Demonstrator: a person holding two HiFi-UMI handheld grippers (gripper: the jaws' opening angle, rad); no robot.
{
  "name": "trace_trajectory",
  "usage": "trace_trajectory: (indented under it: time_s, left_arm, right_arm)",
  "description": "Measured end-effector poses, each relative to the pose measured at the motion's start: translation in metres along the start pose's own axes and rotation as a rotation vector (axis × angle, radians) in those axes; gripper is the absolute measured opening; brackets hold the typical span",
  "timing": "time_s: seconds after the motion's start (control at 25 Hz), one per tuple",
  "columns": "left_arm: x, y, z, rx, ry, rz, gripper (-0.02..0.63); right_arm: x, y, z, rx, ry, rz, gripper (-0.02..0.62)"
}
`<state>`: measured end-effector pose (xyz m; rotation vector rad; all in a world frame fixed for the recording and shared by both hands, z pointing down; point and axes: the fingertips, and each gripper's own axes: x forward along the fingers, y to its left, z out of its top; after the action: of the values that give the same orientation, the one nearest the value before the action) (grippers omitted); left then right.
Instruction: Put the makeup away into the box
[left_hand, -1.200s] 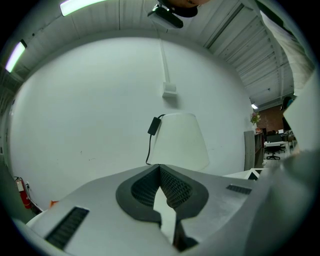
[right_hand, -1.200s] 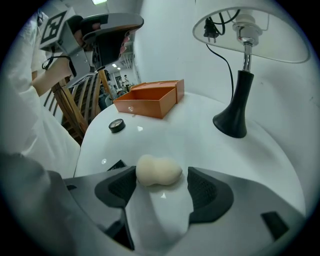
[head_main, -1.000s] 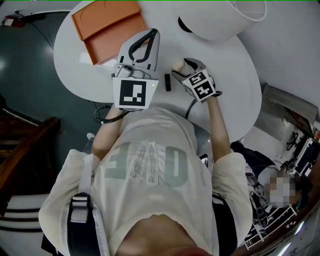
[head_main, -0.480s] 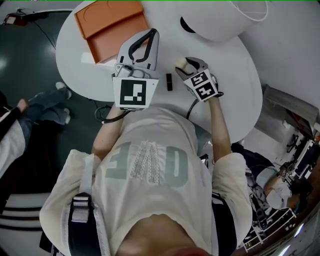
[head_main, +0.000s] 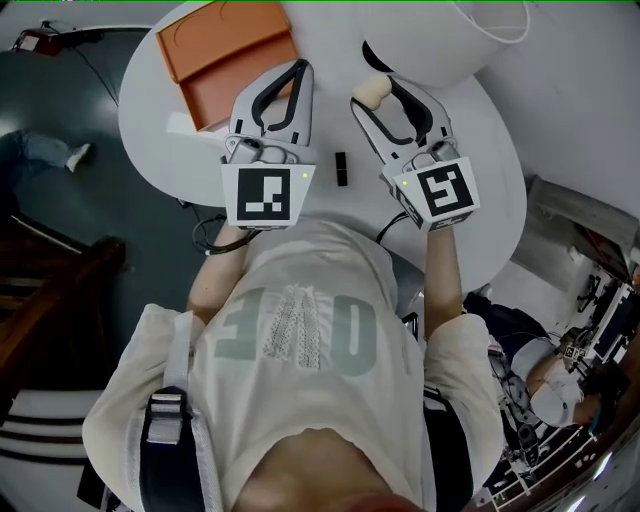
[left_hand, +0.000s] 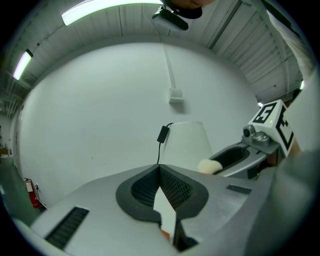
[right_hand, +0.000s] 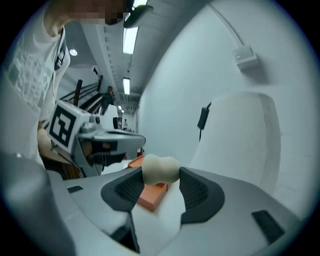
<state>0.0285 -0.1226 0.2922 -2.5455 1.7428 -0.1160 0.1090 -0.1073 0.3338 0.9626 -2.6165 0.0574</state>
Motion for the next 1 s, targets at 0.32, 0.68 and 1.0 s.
trace_trajectory:
  time_s: [0.32,0.68,1.0]
  left_arm:
    - [-0.002,0.001,0.014,-0.024,-0.030,0.011,0.008]
    - [-0.016,0.028,0.009,-0.015,-0.005,0.098,0.008]
    - [-0.051,0.078,-0.018,-0.020,0.054,0.245,0.008]
  right_arm:
    - [-0.022,0.027,0.049,0.002,-0.156,0.033,0.225]
    - [0.022,0.031,0.049,-0.047,-0.104,0.074,0.225]
    - [0.142,0.041,-0.005,-0.016,0.153,0.102,0.225]
